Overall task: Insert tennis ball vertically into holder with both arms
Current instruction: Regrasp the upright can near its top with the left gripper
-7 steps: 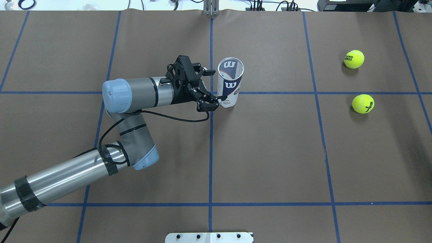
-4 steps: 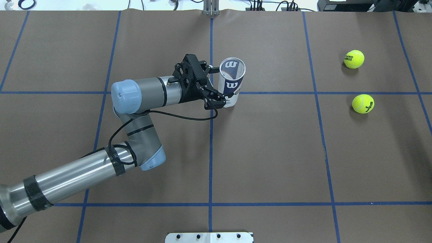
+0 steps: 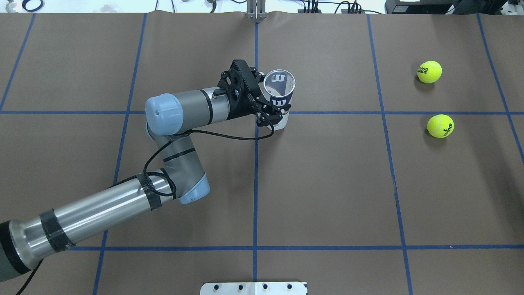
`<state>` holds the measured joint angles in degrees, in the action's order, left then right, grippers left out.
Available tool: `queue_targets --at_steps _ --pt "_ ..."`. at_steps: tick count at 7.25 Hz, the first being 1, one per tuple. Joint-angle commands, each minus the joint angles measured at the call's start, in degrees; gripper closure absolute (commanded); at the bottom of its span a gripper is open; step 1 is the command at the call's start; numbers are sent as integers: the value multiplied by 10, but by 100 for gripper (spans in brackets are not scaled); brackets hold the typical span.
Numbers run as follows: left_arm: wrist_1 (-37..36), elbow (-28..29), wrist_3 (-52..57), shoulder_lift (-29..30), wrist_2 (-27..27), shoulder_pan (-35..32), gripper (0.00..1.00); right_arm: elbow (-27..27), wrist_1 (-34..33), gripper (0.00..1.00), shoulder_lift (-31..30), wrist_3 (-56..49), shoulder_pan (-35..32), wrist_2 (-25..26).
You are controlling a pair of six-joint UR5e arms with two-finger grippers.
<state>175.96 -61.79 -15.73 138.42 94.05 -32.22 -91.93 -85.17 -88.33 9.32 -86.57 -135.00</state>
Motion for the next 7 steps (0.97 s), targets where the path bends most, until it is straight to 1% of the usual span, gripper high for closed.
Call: queue_targets --at_steps 1,2,3,4,7 --pt "0 3 0 3 -3 3 1 0 0 0 0 0 0 0" --pt "0 7 -1 9 -3 4 3 0 0 0 0 0 0 0" --pt "0 7 -3 10 -14 7 9 0 0 0 0 0 0 0" --pt "0 6 -4 10 -22 11 17 0 0 0 0 0 0 0" --pt "2 -3 -7 9 -22 8 21 -1 0 0 0 0 0 0"
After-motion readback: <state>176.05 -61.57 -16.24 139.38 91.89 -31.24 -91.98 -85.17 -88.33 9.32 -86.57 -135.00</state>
